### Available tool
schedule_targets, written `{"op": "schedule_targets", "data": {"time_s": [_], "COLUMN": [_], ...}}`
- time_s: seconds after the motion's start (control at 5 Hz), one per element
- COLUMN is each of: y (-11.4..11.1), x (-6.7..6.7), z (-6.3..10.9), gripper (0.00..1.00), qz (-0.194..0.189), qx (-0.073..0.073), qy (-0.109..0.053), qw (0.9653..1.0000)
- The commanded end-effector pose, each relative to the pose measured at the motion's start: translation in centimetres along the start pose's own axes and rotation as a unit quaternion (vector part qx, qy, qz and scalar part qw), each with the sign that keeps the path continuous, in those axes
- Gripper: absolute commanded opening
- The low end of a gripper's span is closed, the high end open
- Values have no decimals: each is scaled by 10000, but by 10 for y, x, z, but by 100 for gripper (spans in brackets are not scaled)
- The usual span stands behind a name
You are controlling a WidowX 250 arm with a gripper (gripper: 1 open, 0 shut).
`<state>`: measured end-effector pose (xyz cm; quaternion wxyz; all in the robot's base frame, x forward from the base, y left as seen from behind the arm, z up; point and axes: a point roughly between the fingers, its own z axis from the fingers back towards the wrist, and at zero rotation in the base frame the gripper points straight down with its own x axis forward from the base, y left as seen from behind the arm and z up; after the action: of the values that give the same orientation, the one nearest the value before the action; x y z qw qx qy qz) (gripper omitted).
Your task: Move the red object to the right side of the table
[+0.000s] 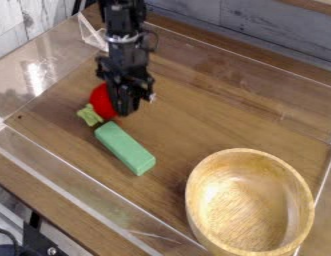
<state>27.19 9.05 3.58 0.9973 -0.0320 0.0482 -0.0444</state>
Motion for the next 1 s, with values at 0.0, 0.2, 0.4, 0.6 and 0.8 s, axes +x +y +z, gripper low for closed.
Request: {"op": "schedule_targets", "data": {"time_s": [0.0,0.2,0.4,0.6,0.8], "y": [-18,-30,-49,-74,-58], "x": [6,16,31,40,31], "z": [28,41,54,70,77], "gripper": [0,0,0,0,100], "qz": [145,141,32,-63,16], "qx": [106,104,169,253,301], "qy": [-395,-462,-532,-604,-616], "qw": [9991,9988,9984,9978,9976]}}
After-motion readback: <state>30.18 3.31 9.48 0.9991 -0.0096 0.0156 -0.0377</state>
